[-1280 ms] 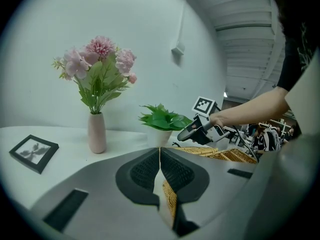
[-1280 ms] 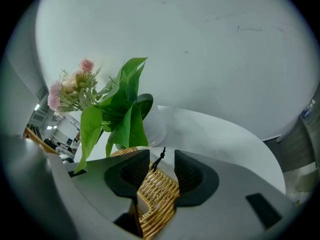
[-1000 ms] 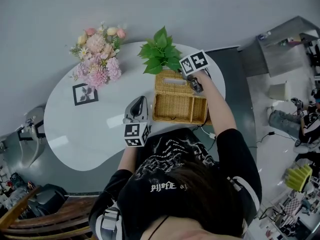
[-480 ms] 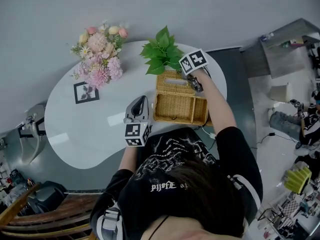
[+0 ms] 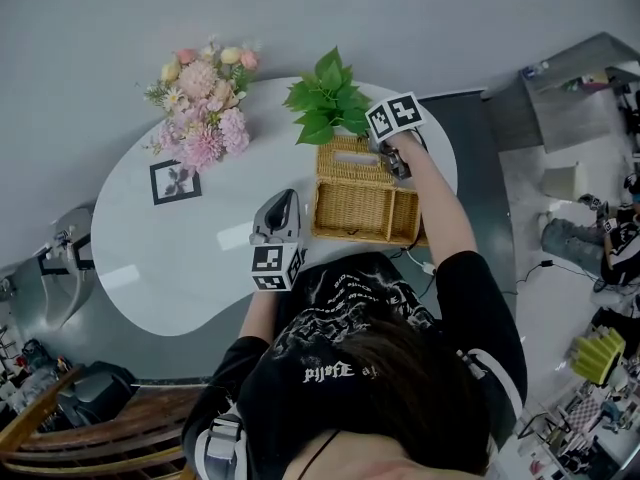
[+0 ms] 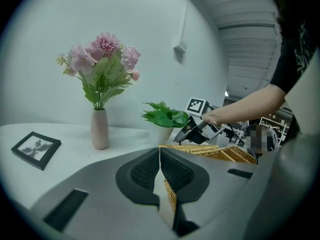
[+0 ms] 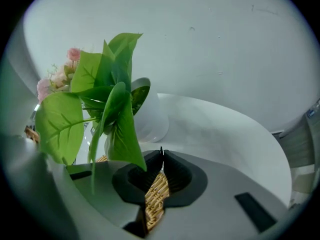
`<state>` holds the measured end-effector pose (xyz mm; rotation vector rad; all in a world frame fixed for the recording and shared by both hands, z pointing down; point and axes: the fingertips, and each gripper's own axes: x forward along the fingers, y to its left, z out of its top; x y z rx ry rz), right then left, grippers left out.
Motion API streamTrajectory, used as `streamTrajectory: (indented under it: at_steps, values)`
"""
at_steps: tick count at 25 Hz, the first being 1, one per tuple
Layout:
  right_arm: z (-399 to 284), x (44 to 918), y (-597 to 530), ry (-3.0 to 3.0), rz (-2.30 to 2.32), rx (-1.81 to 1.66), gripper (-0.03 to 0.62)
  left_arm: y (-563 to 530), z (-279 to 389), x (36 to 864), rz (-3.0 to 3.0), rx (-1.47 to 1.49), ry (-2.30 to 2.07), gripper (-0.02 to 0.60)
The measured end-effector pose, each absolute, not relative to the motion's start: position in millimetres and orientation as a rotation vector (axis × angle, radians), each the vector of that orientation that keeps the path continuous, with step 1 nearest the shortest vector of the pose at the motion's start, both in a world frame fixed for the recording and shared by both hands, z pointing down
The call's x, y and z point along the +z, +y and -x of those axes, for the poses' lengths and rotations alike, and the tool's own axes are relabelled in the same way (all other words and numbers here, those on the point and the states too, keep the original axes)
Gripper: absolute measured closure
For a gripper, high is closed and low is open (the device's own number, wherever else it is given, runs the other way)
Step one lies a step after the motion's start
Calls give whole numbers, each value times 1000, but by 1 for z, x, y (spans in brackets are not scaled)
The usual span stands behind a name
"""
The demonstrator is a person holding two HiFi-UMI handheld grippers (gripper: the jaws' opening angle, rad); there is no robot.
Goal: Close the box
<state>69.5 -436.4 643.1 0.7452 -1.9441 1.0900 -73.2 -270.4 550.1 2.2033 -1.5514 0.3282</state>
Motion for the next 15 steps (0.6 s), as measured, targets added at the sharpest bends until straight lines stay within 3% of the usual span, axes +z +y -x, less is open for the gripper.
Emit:
streamTrajectory:
  at_steps: [15]
  values:
    - [-67, 616, -430, -2009, -784, 1030, 553, -264, 77, 548, -2216, 281, -1541, 557]
